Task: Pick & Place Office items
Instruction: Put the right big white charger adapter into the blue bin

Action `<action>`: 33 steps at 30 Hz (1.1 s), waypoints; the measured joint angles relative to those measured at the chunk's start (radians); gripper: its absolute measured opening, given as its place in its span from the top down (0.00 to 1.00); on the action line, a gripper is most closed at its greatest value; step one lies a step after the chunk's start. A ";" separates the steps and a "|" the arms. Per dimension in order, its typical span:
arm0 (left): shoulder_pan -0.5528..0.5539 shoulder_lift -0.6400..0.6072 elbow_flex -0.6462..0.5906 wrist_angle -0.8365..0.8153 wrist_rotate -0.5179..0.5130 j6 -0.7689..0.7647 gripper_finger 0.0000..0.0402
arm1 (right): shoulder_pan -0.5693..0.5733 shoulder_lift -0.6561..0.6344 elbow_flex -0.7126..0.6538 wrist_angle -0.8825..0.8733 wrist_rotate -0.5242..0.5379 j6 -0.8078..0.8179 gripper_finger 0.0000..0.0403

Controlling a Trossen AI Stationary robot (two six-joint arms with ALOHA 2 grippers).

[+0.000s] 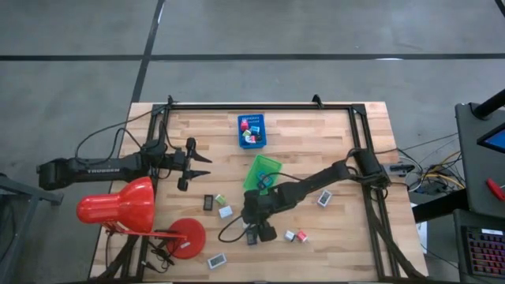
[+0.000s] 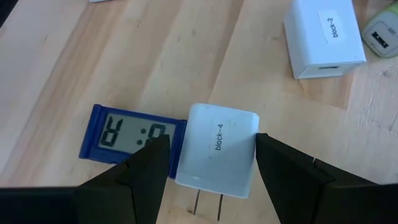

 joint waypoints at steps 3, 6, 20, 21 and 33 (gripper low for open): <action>0.000 0.000 0.000 0.000 0.000 0.000 0.54 | 0.000 0.001 0.000 0.000 0.001 0.000 0.43; 0.000 0.000 0.000 0.000 0.000 0.000 0.54 | 0.000 0.001 0.000 0.000 0.005 0.000 0.43; 0.000 0.000 0.000 0.000 -0.003 0.002 0.54 | 0.000 0.002 -0.003 -0.007 0.036 0.000 0.43; 0.000 0.000 0.000 0.000 -0.003 0.002 0.54 | 0.000 0.002 -0.003 -0.011 0.035 0.000 0.43; 0.000 0.000 0.000 0.000 -0.005 0.002 0.54 | -0.001 0.002 -0.003 -0.033 0.035 -0.004 0.43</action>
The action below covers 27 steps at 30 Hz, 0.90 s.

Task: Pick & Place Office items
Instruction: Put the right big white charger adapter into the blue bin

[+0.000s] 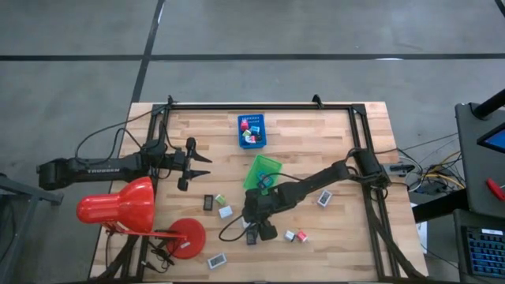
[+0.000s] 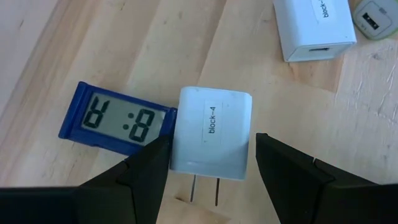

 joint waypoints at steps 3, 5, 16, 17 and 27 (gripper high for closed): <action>0.000 0.000 0.000 0.000 -0.001 0.000 0.54 | 0.000 0.000 0.000 0.004 0.000 0.000 0.43; 0.000 0.000 0.000 0.000 -0.003 -0.001 0.54 | 0.000 0.000 0.000 0.013 0.000 0.000 0.43; 0.000 0.000 0.000 0.000 -0.004 -0.002 0.54 | 0.000 0.000 0.000 0.020 -0.010 -0.027 0.60; 0.000 0.000 0.000 0.000 -0.009 -0.002 0.54 | 0.000 -0.002 0.001 0.029 -0.016 -0.036 0.61; 0.000 0.000 0.001 0.000 -0.026 -0.002 0.54 | -0.027 -0.004 0.006 0.030 0.077 -0.064 0.58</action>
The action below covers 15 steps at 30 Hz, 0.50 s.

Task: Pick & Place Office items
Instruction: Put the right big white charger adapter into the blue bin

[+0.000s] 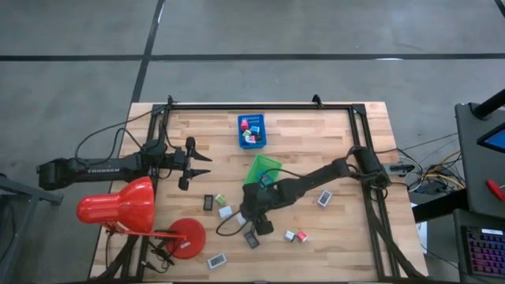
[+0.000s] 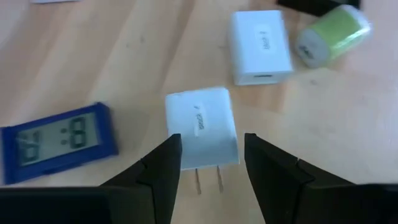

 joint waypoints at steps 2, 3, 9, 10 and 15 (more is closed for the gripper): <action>0.000 0.000 0.000 0.000 0.000 0.000 0.54 | -0.003 0.000 0.000 0.000 0.008 -0.003 0.58; 0.000 0.000 0.000 0.000 0.000 0.000 0.54 | -0.003 0.000 0.000 -0.001 0.020 -0.004 0.58; 0.000 0.000 0.000 0.000 0.000 0.000 0.54 | -0.006 0.001 0.000 -0.003 0.026 -0.020 0.55; 0.000 0.000 0.000 0.000 0.000 0.000 0.54 | -0.006 0.001 0.000 -0.003 0.026 -0.019 0.55; 0.000 0.000 0.000 0.000 0.000 0.000 0.54 | -0.005 0.006 0.008 -0.026 0.027 -0.017 0.49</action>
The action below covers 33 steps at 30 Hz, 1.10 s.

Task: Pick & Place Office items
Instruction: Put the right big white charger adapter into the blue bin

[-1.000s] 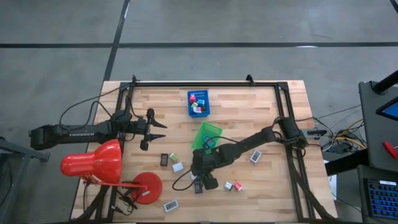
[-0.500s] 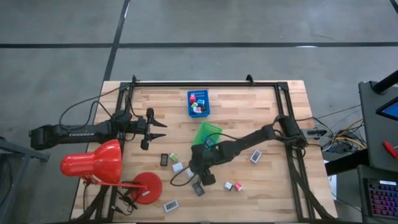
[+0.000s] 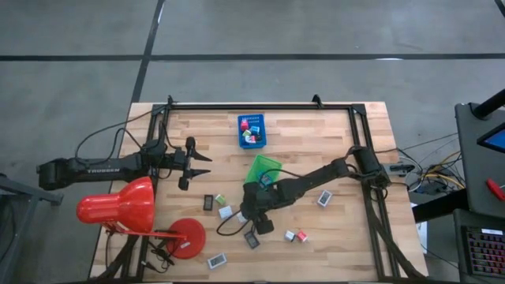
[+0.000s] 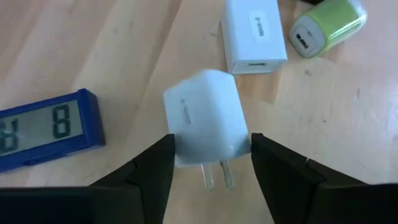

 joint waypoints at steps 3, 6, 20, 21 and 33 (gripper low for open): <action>0.000 0.000 0.000 0.000 0.000 0.000 0.54 | -0.001 0.004 0.008 -0.013 0.002 -0.003 0.44; 0.000 0.000 0.000 0.000 0.000 0.000 0.54 | -0.001 0.002 0.028 -0.020 0.001 -0.015 0.38; 0.000 0.001 0.000 0.000 0.000 0.000 0.54 | 0.000 0.000 0.035 -0.016 -0.084 -0.052 0.34; 0.000 0.001 0.000 0.000 0.000 0.000 0.54 | -0.001 0.000 0.036 -0.013 -0.094 -0.052 0.35; 0.000 0.009 0.001 0.004 -0.001 -0.001 0.54 | 0.005 0.089 0.094 -0.006 -0.108 -0.046 0.41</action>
